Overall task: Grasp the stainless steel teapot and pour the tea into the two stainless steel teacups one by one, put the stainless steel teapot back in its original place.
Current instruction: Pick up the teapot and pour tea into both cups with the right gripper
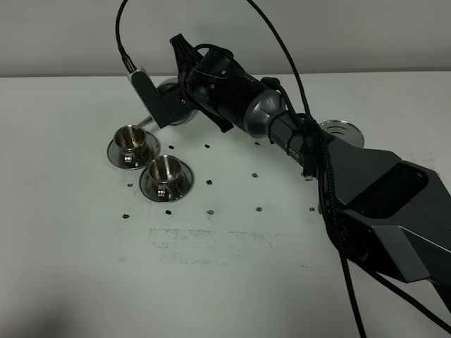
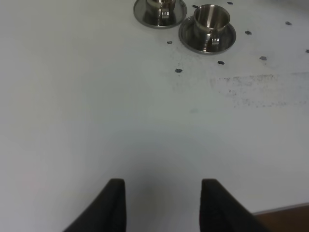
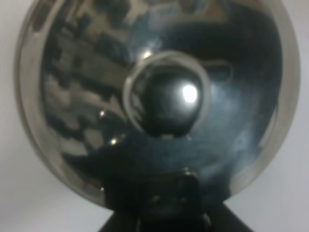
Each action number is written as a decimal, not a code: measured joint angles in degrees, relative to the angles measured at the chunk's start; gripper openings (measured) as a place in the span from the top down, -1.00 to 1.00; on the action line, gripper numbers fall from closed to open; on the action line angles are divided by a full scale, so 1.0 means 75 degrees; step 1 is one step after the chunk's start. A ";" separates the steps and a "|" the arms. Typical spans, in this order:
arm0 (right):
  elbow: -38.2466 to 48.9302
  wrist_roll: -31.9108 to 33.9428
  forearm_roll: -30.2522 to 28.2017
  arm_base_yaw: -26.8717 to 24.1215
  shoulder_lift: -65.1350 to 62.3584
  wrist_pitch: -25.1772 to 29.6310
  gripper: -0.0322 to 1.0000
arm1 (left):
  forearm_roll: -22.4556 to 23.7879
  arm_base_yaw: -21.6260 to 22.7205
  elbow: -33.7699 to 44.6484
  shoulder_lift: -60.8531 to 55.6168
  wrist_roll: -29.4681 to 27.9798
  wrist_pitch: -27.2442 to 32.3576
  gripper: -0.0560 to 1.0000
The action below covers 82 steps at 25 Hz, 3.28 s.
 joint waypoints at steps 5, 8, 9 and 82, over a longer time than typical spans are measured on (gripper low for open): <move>0.0000 0.0006 -0.0246 0.0062 0.0000 -0.0091 0.55 | 0.0000 0.0000 0.0000 0.0000 0.0000 0.0000 0.19; 0.0000 0.0006 -0.0369 0.0064 0.0000 -0.0151 0.55 | 0.0000 0.0000 0.0000 0.0000 0.0000 0.0000 0.19; 0.0000 0.0006 -0.0440 0.0064 0.0000 -0.0170 0.55 | 0.0000 0.0000 0.0000 0.0000 0.0000 0.0000 0.19; 0.0000 -0.0600 -0.1254 0.0094 0.0000 -0.0769 0.55 | 0.0000 0.0000 0.0000 0.0000 0.0000 0.0000 0.19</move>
